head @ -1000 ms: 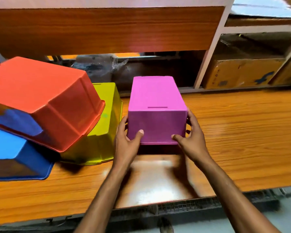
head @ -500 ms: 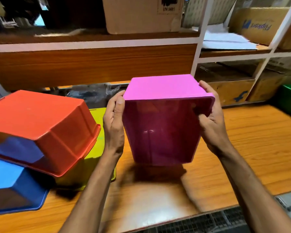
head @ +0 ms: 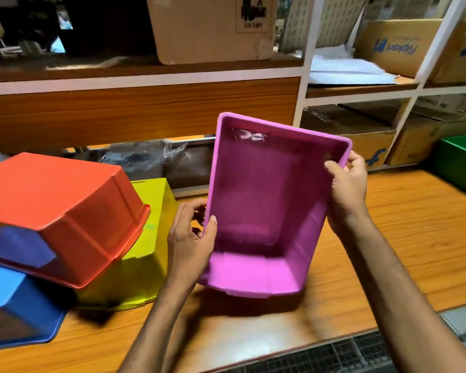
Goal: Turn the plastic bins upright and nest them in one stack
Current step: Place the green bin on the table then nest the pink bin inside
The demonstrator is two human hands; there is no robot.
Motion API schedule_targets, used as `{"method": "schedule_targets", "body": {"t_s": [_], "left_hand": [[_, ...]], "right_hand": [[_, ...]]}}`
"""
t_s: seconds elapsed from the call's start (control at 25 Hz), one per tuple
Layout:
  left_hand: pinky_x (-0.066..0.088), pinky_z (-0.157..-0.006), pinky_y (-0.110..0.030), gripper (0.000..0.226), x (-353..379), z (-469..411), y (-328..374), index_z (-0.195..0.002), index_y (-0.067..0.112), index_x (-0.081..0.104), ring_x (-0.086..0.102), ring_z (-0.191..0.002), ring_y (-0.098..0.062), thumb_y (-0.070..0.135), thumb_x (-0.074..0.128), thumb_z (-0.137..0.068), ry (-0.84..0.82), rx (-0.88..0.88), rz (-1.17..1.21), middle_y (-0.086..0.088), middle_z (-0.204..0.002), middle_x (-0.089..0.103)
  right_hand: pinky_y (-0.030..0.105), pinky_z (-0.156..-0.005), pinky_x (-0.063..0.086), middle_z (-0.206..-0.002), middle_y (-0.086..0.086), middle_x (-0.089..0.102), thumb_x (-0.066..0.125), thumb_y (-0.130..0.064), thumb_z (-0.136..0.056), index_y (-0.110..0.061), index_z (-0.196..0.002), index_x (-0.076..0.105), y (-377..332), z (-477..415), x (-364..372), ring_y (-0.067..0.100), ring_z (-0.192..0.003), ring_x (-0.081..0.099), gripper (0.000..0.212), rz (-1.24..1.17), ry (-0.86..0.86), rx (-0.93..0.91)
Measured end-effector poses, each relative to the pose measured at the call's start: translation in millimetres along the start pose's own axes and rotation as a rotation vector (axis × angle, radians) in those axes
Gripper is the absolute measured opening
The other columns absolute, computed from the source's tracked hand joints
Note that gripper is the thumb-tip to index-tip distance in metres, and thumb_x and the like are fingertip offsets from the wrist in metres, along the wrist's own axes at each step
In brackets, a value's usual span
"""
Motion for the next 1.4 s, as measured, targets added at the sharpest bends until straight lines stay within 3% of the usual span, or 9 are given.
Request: {"method": "schedule_targets", "body": {"t_s": [0.2, 0.4, 0.6, 0.76, 0.88, 1.04, 1.2, 1.4], "left_hand": [[0.048, -0.06, -0.027, 0.044, 3, -5, 20, -0.098, 0.028, 0.068, 0.061, -0.075, -0.016, -0.008, 0.069, -0.074, 0.101, -0.026, 0.026, 0.006, -0.089, 0.064], [0.042, -0.06, -0.015, 0.039, 7, -12, 7, -0.097, 0.025, 0.07, 0.051, -0.065, -0.004, -0.01, 0.066, -0.08, 0.077, -0.213, 0.223, 0.004, -0.083, 0.063], [0.041, -0.057, -0.016, 0.027, 7, -12, -29, -0.108, 0.009, 0.068, 0.048, -0.057, 0.003, -0.008, 0.069, -0.087, 0.024, -0.405, 0.294, 0.002, -0.086, 0.063], [0.051, -0.064, -0.023, 0.025, 12, 2, -50, -0.116, 0.014, 0.067, 0.062, -0.069, 0.003, 0.008, 0.073, -0.092, -0.085, -0.533, 0.282, 0.007, -0.096, 0.069], [0.055, -0.064, -0.018, 0.027, 20, 15, -59, -0.114, 0.028, 0.069, 0.067, -0.08, -0.001, 0.008, 0.068, -0.096, -0.206, -0.641, 0.298, 0.005, -0.101, 0.071], [0.05, -0.076, -0.034, 0.031, 27, 29, -71, -0.113, 0.027, 0.071, 0.065, -0.086, -0.023, 0.003, 0.064, -0.095, -0.342, -0.779, 0.247, -0.014, -0.098, 0.069], [0.056, -0.069, -0.034, 0.023, 35, 32, -72, -0.105, 0.019, 0.073, 0.07, -0.073, -0.026, 0.002, 0.062, -0.094, -0.442, -0.9, 0.232, -0.016, -0.095, 0.074], [0.055, -0.053, -0.021, 0.009, 40, 29, -62, -0.097, 0.011, 0.071, 0.069, -0.053, -0.013, 0.012, 0.062, -0.099, -0.43, -0.94, 0.239, -0.012, -0.083, 0.072]], "right_hand": [[0.026, -0.07, 0.052, -0.096, -0.003, 0.073, 0.062, 0.011, -0.084, -0.016, -0.123, 0.06, 25, 2, -21, 0.002, -0.075, 0.069, 0.048, 0.137, -0.109, 0.179], [0.032, -0.078, 0.048, -0.12, 0.0, 0.07, 0.057, 0.016, -0.082, -0.025, -0.129, 0.063, 65, 54, -43, 0.005, -0.09, 0.065, 0.062, 0.259, -0.286, 0.333], [0.034, -0.08, 0.054, -0.127, 0.016, 0.065, 0.064, 0.015, -0.082, -0.034, -0.13, 0.066, 56, 69, -42, 0.019, -0.092, 0.058, 0.068, 0.339, -0.451, 0.251], [0.023, -0.063, 0.052, -0.109, 0.009, 0.059, 0.07, 0.018, -0.077, -0.021, -0.129, 0.066, 36, 67, -34, 0.008, -0.071, 0.053, 0.065, 0.339, -0.465, 0.263], [0.025, -0.065, 0.054, -0.106, 0.0, 0.061, 0.068, 0.02, -0.078, -0.013, -0.129, 0.064, 27, 68, -29, -0.001, -0.061, 0.058, 0.062, 0.286, -0.441, 0.31], [0.02, -0.057, 0.053, -0.114, 0.006, 0.067, 0.073, 0.009, -0.079, -0.012, -0.129, 0.064, 26, 63, -20, 0.005, -0.077, 0.069, 0.055, 0.241, -0.43, 0.413], [0.02, -0.053, 0.051, -0.11, 0.006, 0.077, 0.08, -0.008, -0.081, -0.01, -0.124, 0.066, 26, 53, -21, 0.011, -0.087, 0.07, 0.046, 0.283, -0.384, 0.517], [0.02, -0.054, 0.051, -0.103, 0.009, 0.078, 0.078, -0.005, -0.08, -0.003, -0.121, 0.068, 28, 45, -28, 0.012, -0.081, 0.068, 0.043, 0.257, -0.366, 0.558]]}}
Point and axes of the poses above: each hand's wrist, its own z-axis away from the middle knuckle, its own x-axis out of the palm, y = z × x, the point moved 7 cm from there along -z, towards the middle knuckle
